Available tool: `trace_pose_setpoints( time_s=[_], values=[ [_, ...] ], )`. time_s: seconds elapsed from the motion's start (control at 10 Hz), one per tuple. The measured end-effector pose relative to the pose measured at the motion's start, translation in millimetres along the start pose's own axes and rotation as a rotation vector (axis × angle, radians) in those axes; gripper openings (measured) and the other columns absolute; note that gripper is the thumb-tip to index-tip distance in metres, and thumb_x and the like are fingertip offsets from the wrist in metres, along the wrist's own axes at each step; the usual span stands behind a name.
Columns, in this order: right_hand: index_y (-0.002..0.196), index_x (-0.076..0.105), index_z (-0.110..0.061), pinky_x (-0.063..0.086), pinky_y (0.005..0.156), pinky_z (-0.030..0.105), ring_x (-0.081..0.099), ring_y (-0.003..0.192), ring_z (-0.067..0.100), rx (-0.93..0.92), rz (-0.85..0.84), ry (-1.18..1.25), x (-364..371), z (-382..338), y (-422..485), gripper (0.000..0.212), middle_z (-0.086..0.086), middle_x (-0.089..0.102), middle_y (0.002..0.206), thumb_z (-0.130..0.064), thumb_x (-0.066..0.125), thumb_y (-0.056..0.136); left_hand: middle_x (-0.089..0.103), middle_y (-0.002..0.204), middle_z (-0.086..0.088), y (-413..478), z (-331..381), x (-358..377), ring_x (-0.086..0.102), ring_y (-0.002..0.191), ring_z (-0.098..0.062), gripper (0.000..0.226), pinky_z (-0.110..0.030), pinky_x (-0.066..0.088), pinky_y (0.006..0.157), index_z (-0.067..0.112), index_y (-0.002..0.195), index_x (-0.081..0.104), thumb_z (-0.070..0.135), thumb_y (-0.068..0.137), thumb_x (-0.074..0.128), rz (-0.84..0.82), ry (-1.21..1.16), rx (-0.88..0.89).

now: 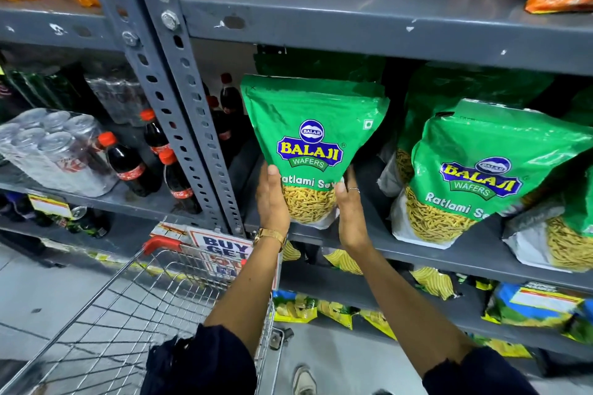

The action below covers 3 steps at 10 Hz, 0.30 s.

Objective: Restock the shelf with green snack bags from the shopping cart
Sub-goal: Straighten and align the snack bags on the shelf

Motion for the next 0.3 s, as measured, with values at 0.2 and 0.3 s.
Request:
trace_pose_setpoints(
  time_s=[0.2, 0.3],
  values=[
    [0.155, 0.019, -0.027, 0.025, 0.124, 0.048, 0.025, 0.151, 0.01, -0.187, -0.074, -0.129, -10.7, -56.9, -56.7, 0.112, -0.007, 0.021, 0.164, -0.089, 0.051, 0.067, 0.017, 0.158, 0.021, -70.0, 20.0, -4.7, 0.03, 0.144, 0.0, 0.109, -0.016, 0.031, 0.116, 0.023, 0.155, 0.006, 0.091, 0.071, 0.025, 0.048, 0.139, 0.26],
    [0.145, 0.041, -0.033, 0.042, 0.111, 0.039, 0.049, 0.137, 0.02, -0.509, -0.151, -0.069, -26.2, -150.1, -94.3, 0.102, -0.002, 0.038, 0.154, -0.09, 0.053, 0.062, 0.009, 0.165, -0.001, -107.7, 41.7, 16.1, 0.016, 0.153, -0.019, 0.092, -0.05, 0.022, 0.122, 0.017, 0.155, 0.005, 0.074, 0.087, 0.028, -0.056, 0.202, 0.481]
  ],
)
Point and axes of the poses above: each hand's wrist, its own y-axis towards the middle knuckle, its own x-axis out of the palm, z = x × y, the point moved 8 cm from there along y, towards the middle knuckle
